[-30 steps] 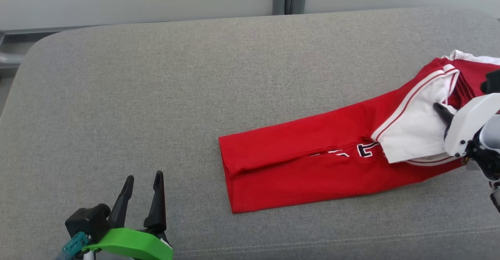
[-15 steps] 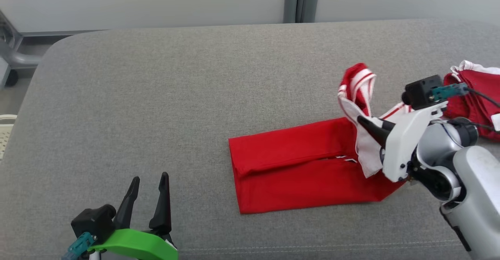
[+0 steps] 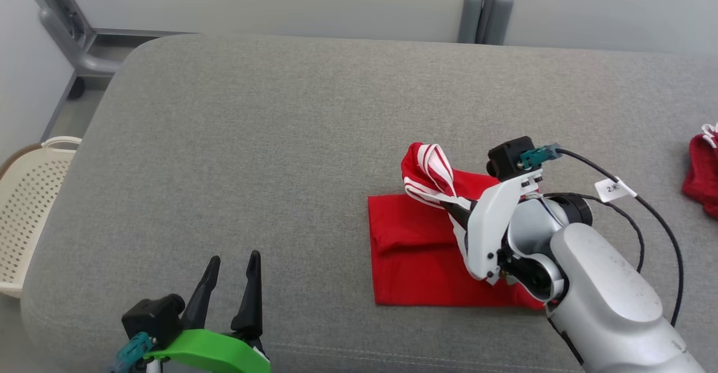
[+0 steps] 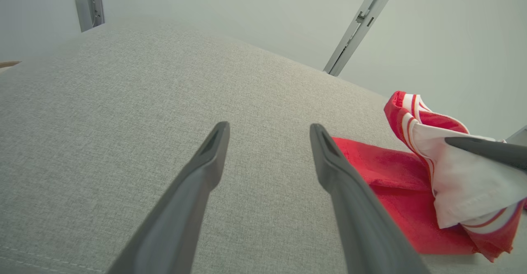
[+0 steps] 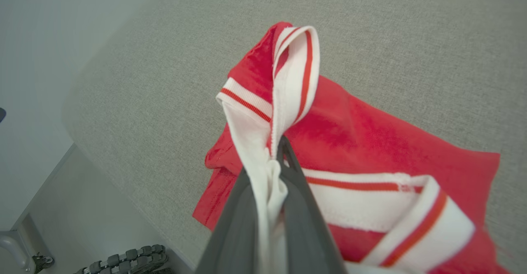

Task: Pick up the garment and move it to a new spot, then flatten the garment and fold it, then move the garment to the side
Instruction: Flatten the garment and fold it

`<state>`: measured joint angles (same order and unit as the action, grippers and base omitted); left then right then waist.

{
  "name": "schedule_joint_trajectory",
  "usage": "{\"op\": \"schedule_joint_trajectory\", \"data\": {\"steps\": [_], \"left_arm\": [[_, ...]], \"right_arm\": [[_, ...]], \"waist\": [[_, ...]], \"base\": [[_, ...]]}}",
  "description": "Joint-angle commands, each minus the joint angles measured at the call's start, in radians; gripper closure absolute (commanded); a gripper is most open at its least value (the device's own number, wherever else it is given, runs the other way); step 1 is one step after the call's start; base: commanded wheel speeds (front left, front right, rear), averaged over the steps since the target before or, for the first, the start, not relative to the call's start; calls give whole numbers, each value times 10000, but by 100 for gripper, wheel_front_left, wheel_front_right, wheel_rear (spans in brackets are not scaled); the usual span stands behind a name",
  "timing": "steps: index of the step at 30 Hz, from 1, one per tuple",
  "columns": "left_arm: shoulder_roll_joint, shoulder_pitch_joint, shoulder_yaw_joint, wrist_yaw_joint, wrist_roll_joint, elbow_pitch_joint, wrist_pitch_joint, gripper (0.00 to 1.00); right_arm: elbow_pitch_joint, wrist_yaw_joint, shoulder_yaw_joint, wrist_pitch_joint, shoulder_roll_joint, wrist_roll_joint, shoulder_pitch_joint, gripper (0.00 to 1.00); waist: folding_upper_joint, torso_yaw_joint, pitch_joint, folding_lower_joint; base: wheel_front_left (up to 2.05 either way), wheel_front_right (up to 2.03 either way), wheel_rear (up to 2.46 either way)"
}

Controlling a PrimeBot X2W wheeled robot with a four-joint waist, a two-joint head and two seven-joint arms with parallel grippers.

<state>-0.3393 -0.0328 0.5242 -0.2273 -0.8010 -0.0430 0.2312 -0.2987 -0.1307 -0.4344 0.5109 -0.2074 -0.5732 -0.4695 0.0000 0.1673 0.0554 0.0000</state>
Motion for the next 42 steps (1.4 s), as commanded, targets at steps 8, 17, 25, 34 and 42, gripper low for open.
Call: {"op": "schedule_joint_trajectory", "data": {"steps": [8,17,25,34,42], "left_arm": [[253,-289,244,221,56,-319,57,0],[387,-391,314,313,43,-521,98,0],[315,-269,222,257,14,-564,152,0],[217,-193,213,136,98,-404,127,0],[167,-143,274,48,155,-250,47,0]], "right_arm": [[-2227,1,12,-618,915,480,-759,100],[-4267,1,-1,-1316,1432,835,-1536,76],[-4554,1,-193,-1818,1546,319,-2164,0],[-4212,1,178,-2390,1103,-61,-2544,0],[-3680,1,709,-2863,257,-390,-1927,0]], "waist": [[0,766,-42,0],[0,932,-15,0],[0,601,-72,0],[0,-15,-111,0],[0,-384,-93,0]], "base": [[0,0,0],[0,0,0],[0,0,0],[0,0,0],[0,0,0]]}}
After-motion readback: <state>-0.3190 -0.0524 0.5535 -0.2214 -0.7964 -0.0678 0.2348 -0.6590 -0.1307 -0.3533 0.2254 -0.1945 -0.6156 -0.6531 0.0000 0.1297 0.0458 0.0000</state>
